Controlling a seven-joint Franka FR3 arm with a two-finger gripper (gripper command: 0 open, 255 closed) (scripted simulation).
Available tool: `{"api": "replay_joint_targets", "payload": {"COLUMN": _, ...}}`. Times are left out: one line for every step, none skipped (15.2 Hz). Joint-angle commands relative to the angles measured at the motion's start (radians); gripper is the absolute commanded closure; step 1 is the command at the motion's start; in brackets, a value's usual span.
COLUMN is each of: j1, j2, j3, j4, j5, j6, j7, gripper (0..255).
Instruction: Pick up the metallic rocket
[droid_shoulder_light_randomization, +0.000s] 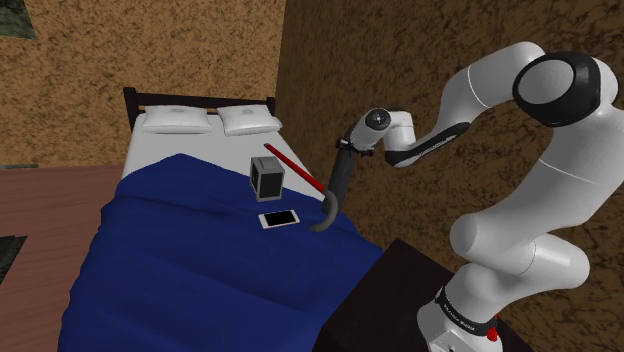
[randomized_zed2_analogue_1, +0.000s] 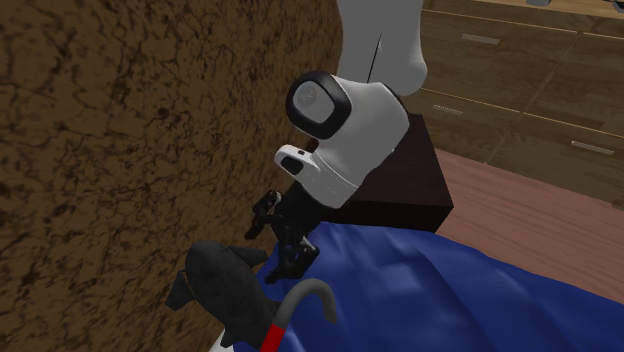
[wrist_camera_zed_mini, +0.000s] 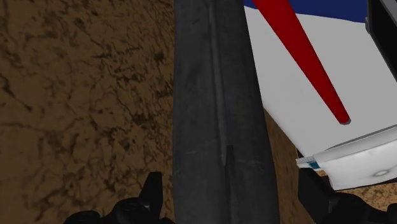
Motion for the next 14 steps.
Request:
{"api": "replay_joint_targets", "payload": {"j1": 0.001, "j2": 0.004, "j3": 0.0, "j4": 0.0, "j5": -0.01, "j6": -0.003, "j7": 0.01, "gripper": 255}}
{"api": "replay_joint_targets", "payload": {"j1": 0.002, "j2": 0.005, "j3": 0.0, "j4": 0.0, "j5": -0.013, "j6": -0.003, "j7": 0.012, "gripper": 255}}
{"api": "replay_joint_targets", "payload": {"j1": 0.002, "j2": 0.005, "j3": 0.0, "j4": 0.0, "j5": -0.012, "j6": -0.003, "j7": 0.012, "gripper": 255}}
{"api": "replay_joint_targets", "payload": {"j1": 0.002, "j2": 0.005, "j3": 0.0, "j4": 0.0, "j5": -0.012, "j6": -0.003, "j7": 0.012, "gripper": 255}}
{"api": "replay_joint_targets", "payload": {"j1": 0.002, "j2": 0.005, "j3": 0.0, "j4": 0.0, "j5": -0.012, "j6": -0.003, "j7": 0.012, "gripper": 255}}
{"api": "replay_joint_targets", "payload": {"j1": 0.002, "j2": 0.005, "j3": 0.0, "j4": -0.001, "j5": -0.012, "j6": -0.003, "j7": 0.012, "gripper": 255}}
{"api": "replay_joint_targets", "payload": {"j1": 0.002, "j2": 0.005, "j3": 0.0, "j4": -0.001, "j5": -0.012, "j6": -0.003, "j7": 0.012, "gripper": 255}}
{"api": "replay_joint_targets", "payload": {"j1": 0.002, "j2": 0.005, "j3": 0.0, "j4": 0.0, "j5": -0.012, "j6": -0.003, "j7": 0.012, "gripper": 255}}
{"api": "replay_joint_targets", "payload": {"j1": 0.002, "j2": 0.005, "j3": 0.0, "j4": 0.0, "j5": -0.012, "j6": -0.003, "j7": 0.012, "gripper": 255}}
{"api": "replay_joint_targets", "payload": {"j1": 0.001, "j2": 0.004, "j3": 0.0, "j4": 0.0, "j5": -0.01, "j6": -0.002, "j7": 0.009, "gripper": 255}}
{"api": "replay_joint_targets", "payload": {"j1": -0.001, "j2": -0.009, "j3": 0.001, "j4": -0.001, "j5": 0.016, "j6": 0.004, "j7": -0.014, "gripper": 255}}
{"api": "replay_joint_targets", "payload": {"j1": -0.003, "j2": -0.022, "j3": 0.001, "j4": -0.003, "j5": 0.043, "j6": 0.01, "j7": -0.037, "gripper": 255}}
{"api": "replay_joint_targets", "payload": {"j1": -0.005, "j2": -0.036, "j3": 0.002, "j4": -0.005, "j5": 0.069, "j6": 0.016, "j7": -0.06, "gripper": 255}}
{"api": "replay_joint_targets", "payload": {"j1": -0.007, "j2": -0.049, "j3": 0.002, "j4": -0.006, "j5": 0.097, "j6": 0.021, "j7": -0.084, "gripper": 255}}
